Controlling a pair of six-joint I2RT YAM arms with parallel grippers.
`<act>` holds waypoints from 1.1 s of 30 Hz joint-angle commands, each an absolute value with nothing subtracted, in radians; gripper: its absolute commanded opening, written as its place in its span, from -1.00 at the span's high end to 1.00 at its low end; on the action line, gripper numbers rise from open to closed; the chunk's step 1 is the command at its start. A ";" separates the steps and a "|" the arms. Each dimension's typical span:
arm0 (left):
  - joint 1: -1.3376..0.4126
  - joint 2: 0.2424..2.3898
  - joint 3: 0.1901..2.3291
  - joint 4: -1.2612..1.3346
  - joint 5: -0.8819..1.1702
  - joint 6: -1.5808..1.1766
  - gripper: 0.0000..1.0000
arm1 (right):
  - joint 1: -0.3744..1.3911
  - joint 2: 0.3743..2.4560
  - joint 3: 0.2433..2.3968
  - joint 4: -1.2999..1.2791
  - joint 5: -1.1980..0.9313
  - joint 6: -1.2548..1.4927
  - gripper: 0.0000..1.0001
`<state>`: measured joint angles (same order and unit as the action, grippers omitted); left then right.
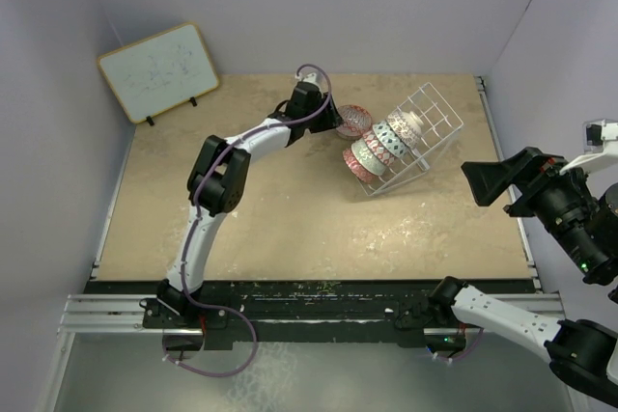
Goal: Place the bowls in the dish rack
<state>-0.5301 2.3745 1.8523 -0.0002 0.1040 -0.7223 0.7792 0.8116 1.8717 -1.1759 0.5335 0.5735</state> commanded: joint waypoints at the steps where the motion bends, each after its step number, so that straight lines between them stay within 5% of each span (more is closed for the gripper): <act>1: -0.527 2.412 1.959 -0.018 0.081 -0.717 0.00 | 0.786 0.802 1.865 -1.146 0.565 0.577 -1.00; 20: -0.536 2.413 1.993 -0.133 0.008 -0.558 0.85 | 0.788 0.790 1.865 -1.136 0.568 0.572 -1.00; 33: -0.523 2.046 1.679 -0.174 -0.179 -0.335 0.88 | 0.789 0.786 1.838 -1.099 0.536 0.571 -1.00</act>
